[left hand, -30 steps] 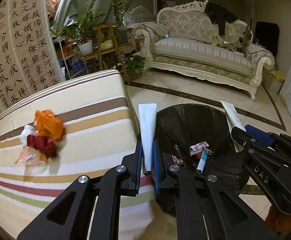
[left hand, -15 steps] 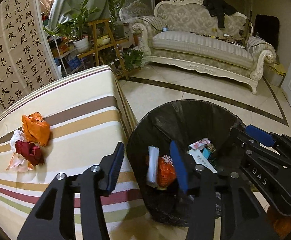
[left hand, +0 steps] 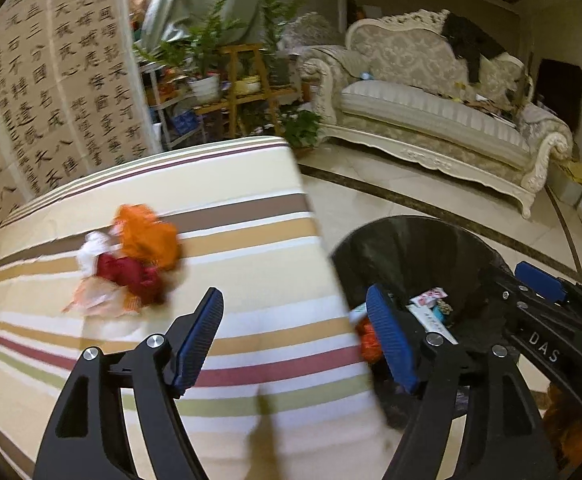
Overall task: Collect trash
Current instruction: 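Open both tools to drop the packet and strip into the bin, then move the left tool to the clear plastic bag and close on it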
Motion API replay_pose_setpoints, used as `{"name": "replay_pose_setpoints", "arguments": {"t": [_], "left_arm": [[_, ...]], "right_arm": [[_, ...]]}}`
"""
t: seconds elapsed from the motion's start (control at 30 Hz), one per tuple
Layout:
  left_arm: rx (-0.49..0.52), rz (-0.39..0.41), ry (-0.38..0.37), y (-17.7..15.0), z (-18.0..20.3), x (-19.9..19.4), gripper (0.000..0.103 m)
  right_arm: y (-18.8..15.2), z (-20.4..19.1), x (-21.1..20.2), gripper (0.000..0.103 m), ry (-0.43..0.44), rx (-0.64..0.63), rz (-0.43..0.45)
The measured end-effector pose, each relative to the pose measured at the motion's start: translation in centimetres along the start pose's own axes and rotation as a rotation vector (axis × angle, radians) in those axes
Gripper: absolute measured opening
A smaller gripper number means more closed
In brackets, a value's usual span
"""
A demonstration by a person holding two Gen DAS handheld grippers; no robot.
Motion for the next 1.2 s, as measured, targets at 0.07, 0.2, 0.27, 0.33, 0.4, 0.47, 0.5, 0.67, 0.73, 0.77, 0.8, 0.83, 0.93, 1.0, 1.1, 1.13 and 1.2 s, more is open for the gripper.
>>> {"name": "replay_pose_setpoints", "arguments": {"t": [0.07, 0.2, 0.27, 0.33, 0.4, 0.47, 0.5, 0.67, 0.73, 0.77, 0.8, 0.83, 0.93, 1.0, 1.1, 1.13, 1.2], "left_arm": [[-0.028, 0.006, 0.028, -0.1, -1.9, -0.4, 0.073], [-0.085, -0.004, 0.072, -0.5, -5.3, -0.7, 0.073], [-0.113, -0.008, 0.107, -0.7, -7.3, -0.7, 0.073], [-0.134, -0.012, 0.135, -1.0, -8.9, -0.8, 0.073], [-0.167, -0.023, 0.161, -1.3, -10.7, -0.6, 0.073], [-0.19, -0.033, 0.18, -1.5, -12.5, -0.3, 0.073], [-0.196, -0.038, 0.187, -1.6, -13.1, -0.1, 0.073], [-0.22, -0.063, 0.193, -1.7, -15.1, 0.8, 0.073], [-0.226, -0.07, 0.186, -1.6, -15.6, 1.1, 0.068], [-0.231, -0.078, 0.177, -1.5, -15.8, 1.5, 0.065], [-0.234, -0.084, 0.169, -1.6, -15.9, 1.5, 0.06], [-0.237, -0.089, 0.161, -1.6, -16.0, 1.7, 0.055], [-0.24, -0.109, 0.131, -1.7, -16.2, 2.3, 0.037], [-0.241, -0.116, 0.108, -1.9, -16.0, 2.4, 0.023], [-0.241, -0.109, 0.084, -2.0, -15.9, 2.2, 0.013], [-0.239, -0.106, 0.082, -2.0, -15.8, 2.0, 0.01], [-0.24, -0.099, 0.074, -2.1, -15.8, 1.7, 0.009]], "right_arm": [[0.1, -1.1, -0.1, 0.049, 0.02, -0.013, 0.002], [0.0, -4.3, 0.0, 0.049, 0.063, -0.057, -0.006], [-0.1, -5.7, 0.1, 0.049, 0.082, -0.077, -0.011], [-0.2, -7.1, 0.2, 0.049, 0.097, -0.097, -0.014], [-0.2, -8.4, 0.2, 0.049, 0.113, -0.114, -0.018], [-0.3, -9.8, 0.2, 0.049, 0.128, -0.133, -0.021], [-0.4, -10.3, 0.2, 0.049, 0.134, -0.14, -0.023], [-0.7, -13.3, 0.9, 0.049, 0.165, -0.182, -0.041], [-0.8, -14.3, 1.1, 0.049, 0.176, -0.195, -0.047], [-0.8, -14.6, 1.2, 0.049, 0.181, -0.2, -0.05], [-0.8, -15.1, 1.3, 0.049, 0.187, -0.205, -0.053], [-0.9, -15.4, 1.4, 0.049, 0.19, -0.209, -0.056], [-0.8, -16.2, 1.6, 0.049, 0.199, -0.217, -0.061], [-0.7, -16.6, 1.8, 0.049, 0.203, -0.222, -0.063], [-0.8, -17.1, 1.9, 0.049, 0.207, -0.226, -0.067], [-0.8, -17.2, 1.9, 0.049, 0.208, -0.228, -0.068], [-0.9, -17.5, 1.9, 0.049, 0.21, -0.233, -0.07]]}}
Point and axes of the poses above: each gripper's, at about its wrist camera, not at the fingertips, and x roughly the way its jaws point, z to its right, y to its top, the point moved 7 cm from there along x, roughly the way its jaws point, and after that the axes turned 3 degrees about z, right-handed, at the moved point
